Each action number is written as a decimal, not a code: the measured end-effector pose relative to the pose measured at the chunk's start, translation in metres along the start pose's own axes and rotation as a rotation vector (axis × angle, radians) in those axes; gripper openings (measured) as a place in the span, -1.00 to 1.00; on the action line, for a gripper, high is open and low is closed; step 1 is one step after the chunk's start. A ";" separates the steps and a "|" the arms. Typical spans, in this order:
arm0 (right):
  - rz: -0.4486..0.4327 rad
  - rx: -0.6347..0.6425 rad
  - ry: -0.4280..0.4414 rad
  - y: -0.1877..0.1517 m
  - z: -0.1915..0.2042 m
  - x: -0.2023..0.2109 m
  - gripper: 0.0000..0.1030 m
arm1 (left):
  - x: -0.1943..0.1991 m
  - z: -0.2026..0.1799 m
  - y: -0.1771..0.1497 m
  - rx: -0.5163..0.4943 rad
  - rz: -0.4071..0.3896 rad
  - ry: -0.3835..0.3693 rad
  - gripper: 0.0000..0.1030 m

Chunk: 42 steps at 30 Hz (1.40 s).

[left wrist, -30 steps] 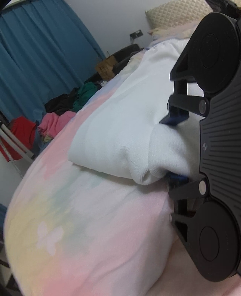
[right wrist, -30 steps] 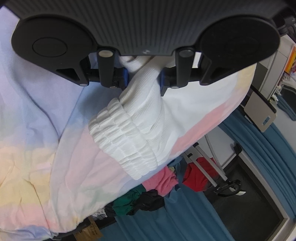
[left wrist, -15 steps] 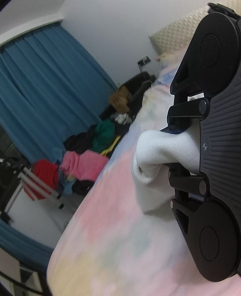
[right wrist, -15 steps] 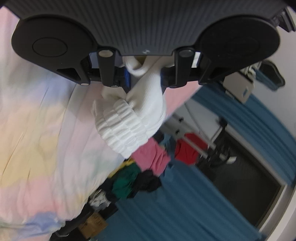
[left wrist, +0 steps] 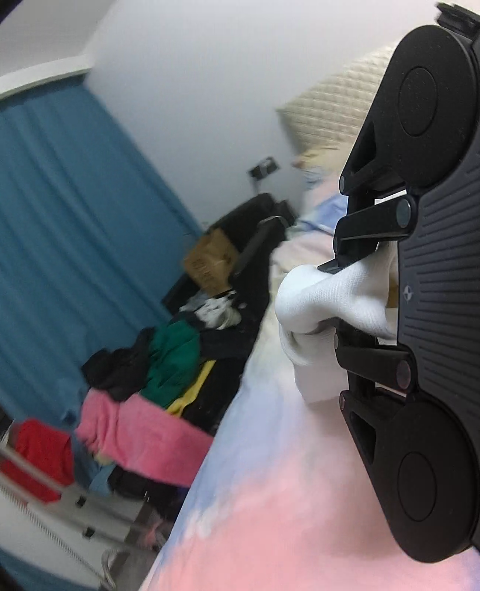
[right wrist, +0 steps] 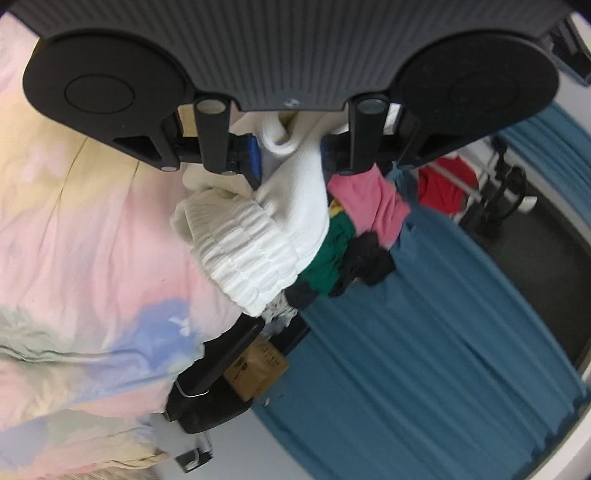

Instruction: Fold clothes

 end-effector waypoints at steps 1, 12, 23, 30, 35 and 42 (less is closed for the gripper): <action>0.002 -0.001 -0.008 -0.004 -0.010 -0.006 -0.38 | -0.012 0.003 -0.006 -0.027 0.014 0.013 -0.61; 0.079 -0.140 -0.029 -0.129 -0.114 -0.020 -0.38 | -0.025 0.092 -0.115 -0.159 0.176 0.120 -0.63; 0.156 -0.248 -0.145 -0.173 -0.146 -0.003 -0.24 | 0.008 0.096 -0.148 -0.219 0.193 0.245 0.07; 0.080 -0.094 -0.208 -0.157 -0.102 0.072 -0.24 | 0.084 0.033 -0.148 -0.367 0.108 0.294 0.65; 0.030 0.062 -0.192 -0.151 -0.044 0.119 -0.22 | 0.142 -0.012 -0.160 -0.439 0.032 0.284 0.99; -0.056 0.309 -0.180 -0.171 0.027 0.179 0.68 | 0.209 -0.068 -0.195 -0.550 -0.051 0.327 1.00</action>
Point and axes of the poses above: each gripper's, at about its wrist camera, not at the fingertips, and x roughly against the way its jaws point, z to its left, y to its top, the point moved 3 cm from there along -x, roughly the way its jaws point, and after that the axes turned 15 degrees about z, right-handed, at the moved point
